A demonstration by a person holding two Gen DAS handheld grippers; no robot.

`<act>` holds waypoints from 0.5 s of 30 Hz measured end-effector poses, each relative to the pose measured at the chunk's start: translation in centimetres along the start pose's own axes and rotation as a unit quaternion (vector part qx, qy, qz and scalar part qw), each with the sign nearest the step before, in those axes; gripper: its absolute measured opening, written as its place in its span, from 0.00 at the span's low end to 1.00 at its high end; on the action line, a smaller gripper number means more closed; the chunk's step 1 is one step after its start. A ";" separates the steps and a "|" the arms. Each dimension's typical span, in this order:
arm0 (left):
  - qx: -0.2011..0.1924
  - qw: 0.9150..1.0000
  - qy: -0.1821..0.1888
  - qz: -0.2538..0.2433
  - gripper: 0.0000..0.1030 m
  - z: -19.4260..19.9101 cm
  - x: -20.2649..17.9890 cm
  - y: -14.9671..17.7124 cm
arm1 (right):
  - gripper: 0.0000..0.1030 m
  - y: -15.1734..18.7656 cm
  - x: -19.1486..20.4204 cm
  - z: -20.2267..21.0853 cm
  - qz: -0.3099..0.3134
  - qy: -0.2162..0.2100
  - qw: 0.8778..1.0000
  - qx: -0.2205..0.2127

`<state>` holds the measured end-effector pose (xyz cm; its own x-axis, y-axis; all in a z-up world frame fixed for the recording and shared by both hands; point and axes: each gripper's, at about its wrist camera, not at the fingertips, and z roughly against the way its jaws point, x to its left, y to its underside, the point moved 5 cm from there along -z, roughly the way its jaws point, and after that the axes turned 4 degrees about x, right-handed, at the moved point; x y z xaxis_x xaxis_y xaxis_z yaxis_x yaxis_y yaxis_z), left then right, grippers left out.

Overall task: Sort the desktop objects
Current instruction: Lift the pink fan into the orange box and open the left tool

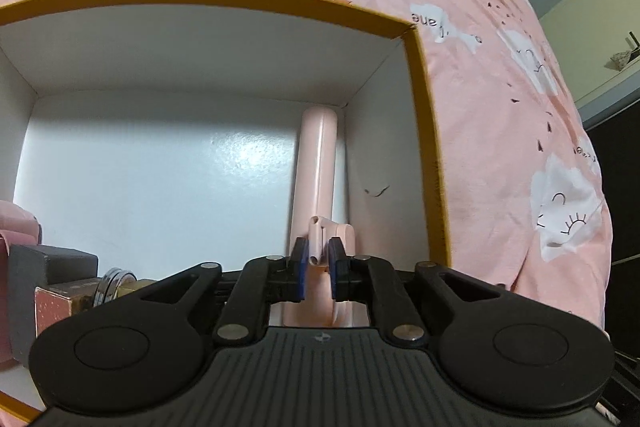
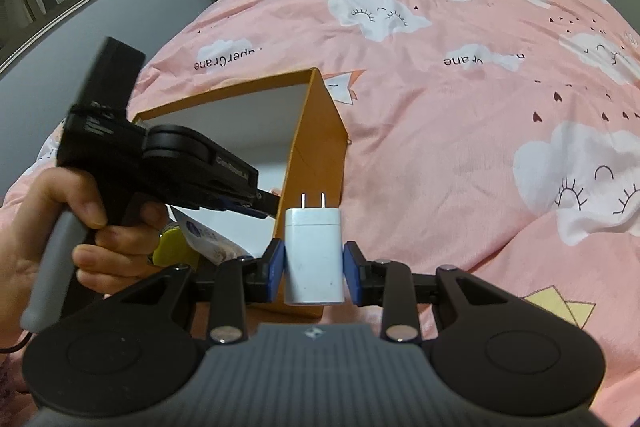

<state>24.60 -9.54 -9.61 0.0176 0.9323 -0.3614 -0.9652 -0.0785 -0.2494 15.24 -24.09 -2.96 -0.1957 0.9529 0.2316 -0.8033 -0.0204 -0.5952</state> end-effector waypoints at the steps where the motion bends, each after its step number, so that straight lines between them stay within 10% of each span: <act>1: 0.003 1.000 0.002 0.001 0.13 -0.2 0.0 0.0 | 0.33 -0.1 0.0 0.1 0.000 0.000 1.000 0.000; 15: 0.029 0.999 0.022 -0.006 0.13 -0.5 0.6 -0.8 | 0.33 -0.2 0.9 0.6 0.010 -0.001 1.000 -0.002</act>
<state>25.51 -9.09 -10.11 0.0391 0.9168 -0.3975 -0.9783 -0.0458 -0.2019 14.92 -23.43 -2.21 -0.2134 0.9516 0.2210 -0.7963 -0.0384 -0.6037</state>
